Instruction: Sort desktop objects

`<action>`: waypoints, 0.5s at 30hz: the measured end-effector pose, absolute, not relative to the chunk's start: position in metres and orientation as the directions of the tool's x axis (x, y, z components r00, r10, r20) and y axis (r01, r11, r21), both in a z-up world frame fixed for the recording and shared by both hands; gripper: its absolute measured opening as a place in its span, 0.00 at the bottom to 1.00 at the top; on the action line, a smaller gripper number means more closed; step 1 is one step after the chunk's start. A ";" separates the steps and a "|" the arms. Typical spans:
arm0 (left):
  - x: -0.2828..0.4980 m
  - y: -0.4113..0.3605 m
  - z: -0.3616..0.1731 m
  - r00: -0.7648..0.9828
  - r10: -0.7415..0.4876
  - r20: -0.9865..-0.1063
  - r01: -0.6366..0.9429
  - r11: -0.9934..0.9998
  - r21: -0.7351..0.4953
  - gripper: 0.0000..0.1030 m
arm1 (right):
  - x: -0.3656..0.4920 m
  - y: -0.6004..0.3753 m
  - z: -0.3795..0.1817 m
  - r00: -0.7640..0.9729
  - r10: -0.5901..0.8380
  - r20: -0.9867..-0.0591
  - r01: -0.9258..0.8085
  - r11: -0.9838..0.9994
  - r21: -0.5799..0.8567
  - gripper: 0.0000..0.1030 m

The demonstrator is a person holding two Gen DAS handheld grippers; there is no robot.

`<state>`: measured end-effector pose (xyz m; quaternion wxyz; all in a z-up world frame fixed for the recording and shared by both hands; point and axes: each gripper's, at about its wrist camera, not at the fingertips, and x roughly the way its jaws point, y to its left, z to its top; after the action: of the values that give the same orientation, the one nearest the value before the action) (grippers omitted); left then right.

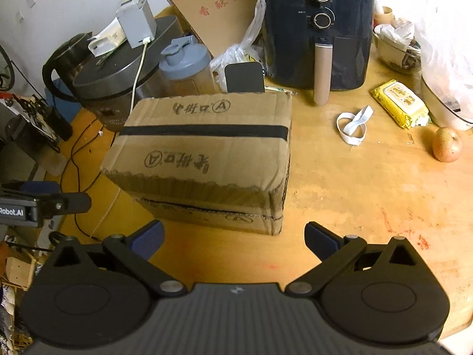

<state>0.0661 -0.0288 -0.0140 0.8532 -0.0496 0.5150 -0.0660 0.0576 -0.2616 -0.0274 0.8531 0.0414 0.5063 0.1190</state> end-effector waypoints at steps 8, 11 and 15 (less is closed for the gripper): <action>0.045 -0.040 -0.015 0.457 -0.135 -0.879 0.060 0.991 -0.122 1.00 | 0.036 -0.254 -0.028 0.461 0.212 -0.862 -0.171 0.974 0.148 1.00; 0.038 -0.044 -0.018 0.452 -0.116 -0.884 0.050 0.993 -0.105 1.00 | 0.029 -0.253 -0.027 0.461 0.201 -0.865 -0.169 0.976 0.137 1.00; 0.028 -0.048 -0.020 0.446 -0.096 -0.890 0.043 0.995 -0.086 1.00 | 0.021 -0.256 -0.026 0.462 0.187 -0.867 -0.164 0.979 0.123 1.00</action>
<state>0.0282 -0.0479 -0.0204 0.8499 -0.0255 0.5248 -0.0410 0.0210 -0.2557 -0.0262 0.8549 0.0113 0.5085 0.1024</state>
